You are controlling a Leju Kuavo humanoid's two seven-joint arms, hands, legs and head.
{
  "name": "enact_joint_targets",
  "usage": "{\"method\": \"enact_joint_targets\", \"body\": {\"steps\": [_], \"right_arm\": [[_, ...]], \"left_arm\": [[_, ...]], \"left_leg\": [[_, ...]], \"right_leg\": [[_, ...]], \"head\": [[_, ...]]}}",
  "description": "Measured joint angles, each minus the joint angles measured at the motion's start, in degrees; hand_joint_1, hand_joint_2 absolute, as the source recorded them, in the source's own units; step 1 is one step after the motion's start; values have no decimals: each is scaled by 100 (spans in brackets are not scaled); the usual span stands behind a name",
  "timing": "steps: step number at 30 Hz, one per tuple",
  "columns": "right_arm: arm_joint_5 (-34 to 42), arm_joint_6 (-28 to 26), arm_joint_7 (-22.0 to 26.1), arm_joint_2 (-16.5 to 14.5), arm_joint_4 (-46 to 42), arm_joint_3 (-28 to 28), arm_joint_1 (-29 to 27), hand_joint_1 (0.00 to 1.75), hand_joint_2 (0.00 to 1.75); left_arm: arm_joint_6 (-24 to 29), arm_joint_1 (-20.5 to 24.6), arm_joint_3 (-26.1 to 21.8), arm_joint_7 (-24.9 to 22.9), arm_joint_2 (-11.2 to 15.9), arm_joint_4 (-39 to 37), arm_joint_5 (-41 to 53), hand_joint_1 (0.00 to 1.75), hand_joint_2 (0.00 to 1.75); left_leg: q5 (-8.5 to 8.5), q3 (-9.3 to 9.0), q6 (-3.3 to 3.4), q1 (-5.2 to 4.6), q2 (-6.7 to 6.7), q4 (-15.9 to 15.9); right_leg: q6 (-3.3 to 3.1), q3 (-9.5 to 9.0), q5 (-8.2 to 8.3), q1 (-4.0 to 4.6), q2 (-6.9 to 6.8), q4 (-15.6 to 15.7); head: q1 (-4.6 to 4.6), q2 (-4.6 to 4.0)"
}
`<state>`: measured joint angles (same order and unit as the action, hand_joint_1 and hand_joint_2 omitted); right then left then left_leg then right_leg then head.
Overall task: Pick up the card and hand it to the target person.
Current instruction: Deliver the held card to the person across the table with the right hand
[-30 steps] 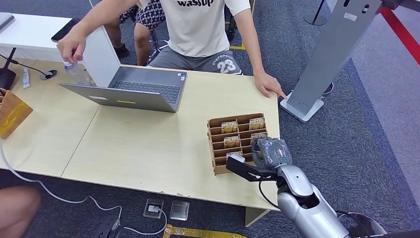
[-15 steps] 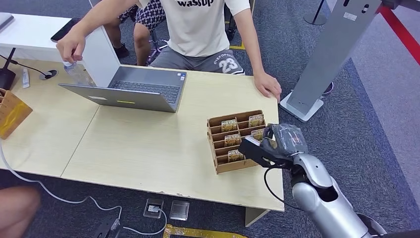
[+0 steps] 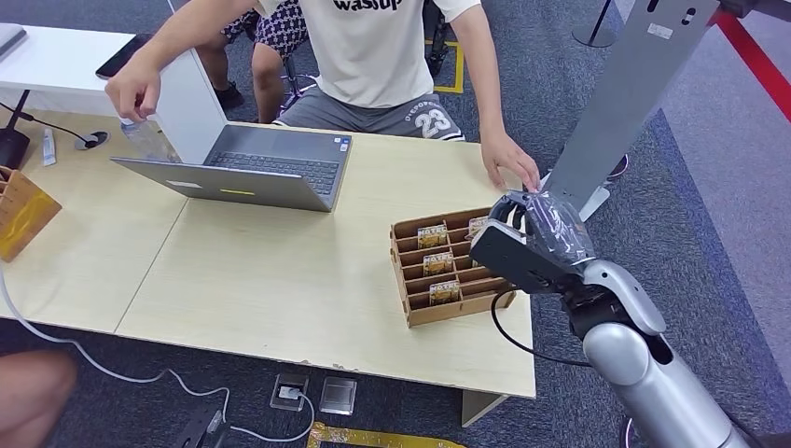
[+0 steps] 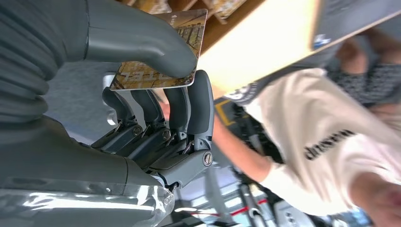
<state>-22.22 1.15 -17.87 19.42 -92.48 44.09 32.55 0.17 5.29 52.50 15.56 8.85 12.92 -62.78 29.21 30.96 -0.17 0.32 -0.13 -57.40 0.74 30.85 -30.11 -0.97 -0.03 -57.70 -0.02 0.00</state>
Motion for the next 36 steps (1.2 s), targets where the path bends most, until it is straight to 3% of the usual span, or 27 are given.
{"method": "enact_joint_targets", "body": {"steps": [8, 16, 25, 29, 34, 36], "right_arm": [[-726, -928, 735, -66, -92, 16, 11, 152, 175], [-1978, -2383, 1443, -299, 335, 44, 9, 152, 175], [-2208, -3284, 1948, -619, 1103, 42, -13, 152, 175], [-2132, -3328, 1985, -721, 1332, 42, -13, 0, 175], [-1793, -3263, 1935, -787, 1522, 42, -13, 0, 175], [-1303, -3025, 1925, -805, 1572, 41, -16, 0, 87]], "left_arm": [[-16, 2, 1, 9, -25, 0, -10, 0, 0], [-16, 18, 40, 34, -81, 0, 53, 0, 0], [-4, 77, 98, 16, -114, 0, 57, 0, 0], [-31, 78, 103, 37, -116, 0, 69, 0, 0], [25, 77, 138, 83, -116, 0, 112, 0, 0], [58, 72, 143, 90, -116, 0, 86, 0, 0]], "left_leg": [[0, 2, 0, 0, -1, 0], [0, 3, 0, 0, -1, 0], [0, 3, 0, 0, -1, 0], [0, 3, 0, 0, -1, 0], [0, 3, 0, 0, -1, 0], [0, 3, 0, 0, -1, 0]], "right_leg": [[0, 0, 0, 0, -1, 0], [0, 0, 0, 0, -1, 0], [0, 0, 0, 0, -1, -1], [0, 1, 0, 0, -1, 0], [0, 1, 0, 0, -1, 0], [0, 1, 0, 0, -1, 0]], "head": [[-2, 0], [-2, 0], [-2, 0], [-4, 0], [-1, 0], [-2, 0]]}}
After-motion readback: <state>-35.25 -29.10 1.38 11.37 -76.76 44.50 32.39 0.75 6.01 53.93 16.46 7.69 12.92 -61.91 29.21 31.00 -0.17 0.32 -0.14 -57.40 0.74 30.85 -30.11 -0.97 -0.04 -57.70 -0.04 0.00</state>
